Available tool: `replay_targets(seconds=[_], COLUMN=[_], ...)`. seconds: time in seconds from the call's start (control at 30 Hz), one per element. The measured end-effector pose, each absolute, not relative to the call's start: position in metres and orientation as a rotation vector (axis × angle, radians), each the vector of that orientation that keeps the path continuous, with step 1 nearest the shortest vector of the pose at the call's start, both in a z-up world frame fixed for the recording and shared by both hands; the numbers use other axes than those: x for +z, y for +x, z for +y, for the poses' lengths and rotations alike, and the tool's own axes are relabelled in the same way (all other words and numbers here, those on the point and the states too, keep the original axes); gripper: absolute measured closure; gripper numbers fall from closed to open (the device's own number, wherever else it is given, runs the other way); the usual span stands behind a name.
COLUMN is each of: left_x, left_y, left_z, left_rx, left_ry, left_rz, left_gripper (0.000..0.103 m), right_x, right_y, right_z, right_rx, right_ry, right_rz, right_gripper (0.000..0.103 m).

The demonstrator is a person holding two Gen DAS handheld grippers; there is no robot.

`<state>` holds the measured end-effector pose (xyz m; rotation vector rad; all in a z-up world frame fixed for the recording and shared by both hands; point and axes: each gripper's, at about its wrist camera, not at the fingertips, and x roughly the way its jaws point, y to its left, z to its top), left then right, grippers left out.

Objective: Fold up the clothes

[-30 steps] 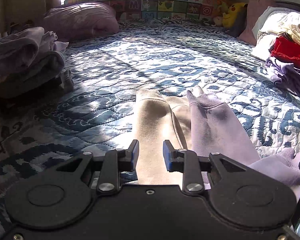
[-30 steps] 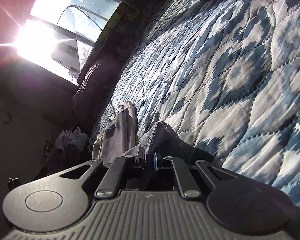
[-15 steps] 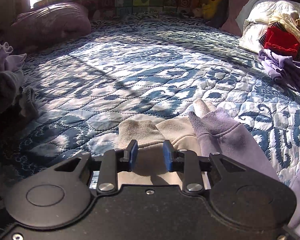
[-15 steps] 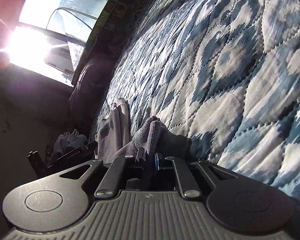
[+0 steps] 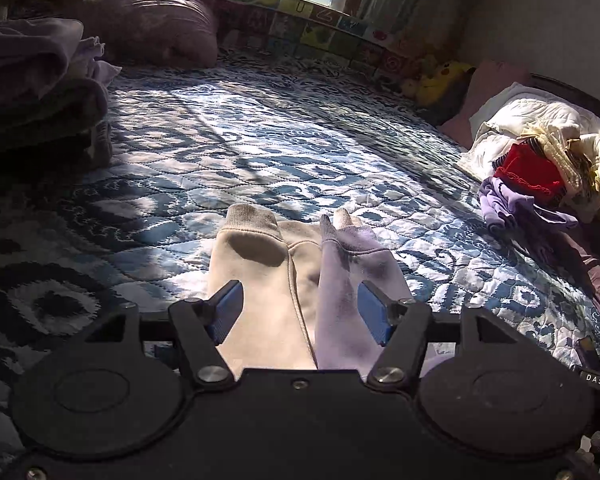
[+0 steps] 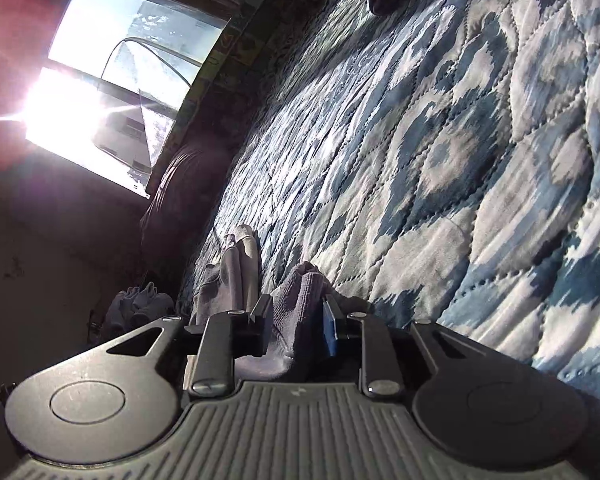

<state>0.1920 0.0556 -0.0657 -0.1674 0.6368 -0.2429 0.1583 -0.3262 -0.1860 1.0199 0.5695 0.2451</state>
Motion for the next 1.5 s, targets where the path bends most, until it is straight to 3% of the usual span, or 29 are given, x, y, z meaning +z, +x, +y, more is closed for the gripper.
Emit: replay_targets(seconds=[0.07, 0.17, 0.27, 0.47, 0.53, 0.7, 0.8, 0.87, 1.27, 1.5], left_x=[-0.071, -0.086, -0.099, -0.128, -0.134, -0.138, -0.134, -0.13, -0.121, -0.125], left_y=[0.144, 0.097, 0.066, 0.06, 0.058, 0.062, 0.065, 0.068, 0.096, 0.102], left_z=[0.041, 0.003, -0.022, -0.009, -0.008, -0.002, 0.009, 0.019, 0.081, 0.094], left_rx=[-0.288, -0.373, -0.419, -0.441, -0.434, -0.412, -0.417, -0.427, -0.44, -0.446], left_ry=[-0.104, 0.168, 0.435, 0.559, 0.591, 0.591, 0.511, 0.421, -0.118, -0.202], left_rz=[0.632, 0.635, 0.599, 0.594, 0.595, 0.59, 0.601, 0.617, 0.711, 0.749], left_gripper=[0.04, 0.04, 0.039, 0.039, 0.044, 0.079, 0.092, 0.095, 0.096, 0.096], right_x=[-0.185, -0.182, -0.175, -0.153, -0.139, -0.097, -0.074, -0.059, -0.039, -0.056], right_y=[0.16, 0.163, 0.162, 0.154, 0.155, 0.164, 0.18, 0.191, 0.283, 0.324], right_z=[-0.323, -0.318, -0.314, -0.316, -0.311, -0.288, -0.266, -0.251, -0.139, -0.084], right_rx=[0.243, 0.25, 0.235, 0.199, 0.196, 0.192, 0.192, 0.192, 0.22, 0.241], right_ry=[0.983, 0.931, 0.901, 0.955, 0.95, 0.901, 0.856, 0.827, 0.567, 0.415], right_rz=[0.574, 0.593, 0.6, 0.549, 0.531, 0.484, 0.478, 0.475, 0.595, 0.691], right_gripper=[0.079, 0.097, 0.097, 0.097, 0.097, 0.097, 0.097, 0.097, 0.097, 0.097])
